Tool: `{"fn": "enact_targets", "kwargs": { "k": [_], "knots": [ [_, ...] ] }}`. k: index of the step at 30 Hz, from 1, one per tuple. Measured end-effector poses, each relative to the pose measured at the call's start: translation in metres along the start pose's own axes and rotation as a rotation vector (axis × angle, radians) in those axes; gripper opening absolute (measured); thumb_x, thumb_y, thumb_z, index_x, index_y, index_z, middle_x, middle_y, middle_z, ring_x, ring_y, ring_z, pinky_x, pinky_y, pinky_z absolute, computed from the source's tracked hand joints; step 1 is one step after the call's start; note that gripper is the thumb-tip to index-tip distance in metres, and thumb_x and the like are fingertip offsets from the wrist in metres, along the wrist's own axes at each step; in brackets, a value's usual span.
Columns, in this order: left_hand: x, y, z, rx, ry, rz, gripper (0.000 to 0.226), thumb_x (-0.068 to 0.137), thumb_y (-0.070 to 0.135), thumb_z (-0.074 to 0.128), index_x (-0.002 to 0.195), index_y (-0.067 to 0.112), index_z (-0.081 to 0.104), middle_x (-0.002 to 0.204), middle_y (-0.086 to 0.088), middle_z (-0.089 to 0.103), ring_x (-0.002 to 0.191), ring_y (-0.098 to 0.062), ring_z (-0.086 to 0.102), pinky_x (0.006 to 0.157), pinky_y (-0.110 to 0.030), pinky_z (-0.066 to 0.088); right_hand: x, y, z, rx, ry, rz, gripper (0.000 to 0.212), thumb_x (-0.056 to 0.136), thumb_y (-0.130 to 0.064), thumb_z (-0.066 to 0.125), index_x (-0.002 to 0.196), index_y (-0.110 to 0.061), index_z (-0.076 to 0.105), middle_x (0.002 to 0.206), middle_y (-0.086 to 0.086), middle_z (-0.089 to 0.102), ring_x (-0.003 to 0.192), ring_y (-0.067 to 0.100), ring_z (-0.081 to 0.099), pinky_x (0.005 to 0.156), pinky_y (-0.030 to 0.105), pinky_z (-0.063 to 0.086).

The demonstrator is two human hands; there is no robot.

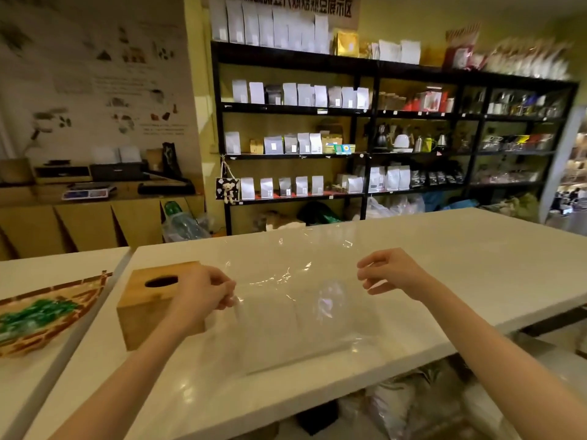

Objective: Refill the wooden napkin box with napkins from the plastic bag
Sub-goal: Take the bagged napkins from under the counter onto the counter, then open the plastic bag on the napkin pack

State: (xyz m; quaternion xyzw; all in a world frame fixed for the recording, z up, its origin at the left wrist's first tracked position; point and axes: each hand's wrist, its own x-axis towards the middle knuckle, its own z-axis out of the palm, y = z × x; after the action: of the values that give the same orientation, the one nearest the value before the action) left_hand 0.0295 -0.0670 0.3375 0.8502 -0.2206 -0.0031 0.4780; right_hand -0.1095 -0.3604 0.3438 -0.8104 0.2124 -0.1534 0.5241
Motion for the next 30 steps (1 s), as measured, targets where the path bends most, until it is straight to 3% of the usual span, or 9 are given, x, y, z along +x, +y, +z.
{"fn": "enact_targets", "kwargs": {
  "k": [6,9,12,15,18,21,24,27,30],
  "knots": [
    [0.045,-0.021,0.033,0.275,0.003,0.042,0.015,0.086,0.006,0.056,0.077,0.0,0.067,0.067,-0.011,0.067,0.06,-0.02,0.066,0.064,-0.036,0.058,0.047,0.022,0.023,-0.019,0.203,0.094,0.019,0.068,-0.001,0.076,0.085,-0.004,0.067,0.054,0.0,0.059,0.043,0.011,0.042,0.037,0.017,0.028],
    [0.06,-0.027,0.046,0.511,-0.039,0.058,0.013,0.086,0.005,0.053,0.074,0.005,0.057,0.076,-0.011,0.063,0.071,-0.027,0.066,0.069,-0.039,0.057,0.063,0.034,0.034,-0.057,0.203,0.141,0.016,0.068,-0.003,0.075,0.081,-0.01,0.067,0.06,-0.001,0.059,0.044,0.005,0.043,0.04,0.018,0.027],
    [0.072,-0.034,0.059,0.617,-0.082,0.059,0.03,0.083,-0.005,0.047,0.06,0.013,0.039,0.064,-0.004,0.047,0.07,-0.027,0.06,0.064,-0.035,0.052,0.077,0.044,0.041,-0.122,0.215,0.147,0.015,0.068,-0.004,0.074,0.071,-0.017,0.067,0.064,-0.002,0.06,0.059,0.01,0.052,0.047,0.018,0.035],
    [0.083,-0.035,0.066,0.704,-0.1,0.04,0.015,0.082,-0.008,0.047,0.08,0.005,0.054,0.072,-0.005,0.045,0.075,-0.026,0.054,0.063,-0.03,0.044,0.093,0.055,0.048,-0.139,0.232,0.109,0.017,0.068,0.0,0.072,0.07,-0.016,0.067,0.065,0.001,0.063,0.074,0.017,0.059,0.059,0.016,0.043],
    [0.093,-0.036,0.072,0.837,-0.135,0.021,0.023,0.083,-0.007,0.044,0.1,0.0,0.057,0.095,-0.014,0.058,0.097,-0.032,0.059,0.073,-0.033,0.046,0.106,0.063,0.052,-0.14,0.234,0.088,0.012,0.072,0.0,0.069,0.079,-0.009,0.072,0.074,0.006,0.066,0.078,0.018,0.061,0.069,0.02,0.047],
    [0.101,-0.033,0.073,0.959,-0.18,-0.019,0.03,0.086,-0.002,0.042,0.113,0.001,0.055,0.115,-0.015,0.058,0.108,-0.031,0.057,0.083,-0.032,0.048,0.118,0.067,0.051,-0.211,0.185,0.089,0.012,0.073,-0.004,0.07,0.084,-0.004,0.073,0.071,0.003,0.065,0.077,0.017,0.059,0.07,0.024,0.046],
    [0.111,-0.017,0.07,1.028,-0.164,-0.035,0.028,0.088,0.006,0.046,0.114,0.005,0.055,0.114,-0.011,0.058,0.105,-0.026,0.058,0.078,-0.029,0.047,0.127,0.066,0.045,-0.32,0.088,0.101,0.005,0.073,-0.01,0.071,0.078,-0.011,0.072,0.075,0.007,0.066,0.063,0.011,0.056,0.061,0.019,0.046],
    [0.125,0.008,0.082,0.991,-0.114,0.078,0.024,0.089,0.014,0.05,0.111,0.007,0.057,0.112,-0.01,0.061,0.101,-0.025,0.059,0.074,-0.029,0.045,0.137,0.066,0.038,-0.313,0.071,0.106,0.008,0.074,-0.015,0.073,0.079,-0.009,0.073,0.064,0.003,0.063,0.055,0.006,0.053,0.05,0.015,0.042],
    [0.138,0.019,0.112,0.584,-0.353,0.283,0.031,0.092,0.027,0.048,0.114,0.011,0.062,0.121,-0.005,0.063,0.11,-0.023,0.056,0.09,-0.028,0.042,0.141,0.067,0.035,-0.274,0.035,0.126,0.017,0.07,-0.019,0.077,0.08,-0.006,0.073,0.058,-0.001,0.062,0.05,0.006,0.054,0.05,0.018,0.041]
  ]
}}
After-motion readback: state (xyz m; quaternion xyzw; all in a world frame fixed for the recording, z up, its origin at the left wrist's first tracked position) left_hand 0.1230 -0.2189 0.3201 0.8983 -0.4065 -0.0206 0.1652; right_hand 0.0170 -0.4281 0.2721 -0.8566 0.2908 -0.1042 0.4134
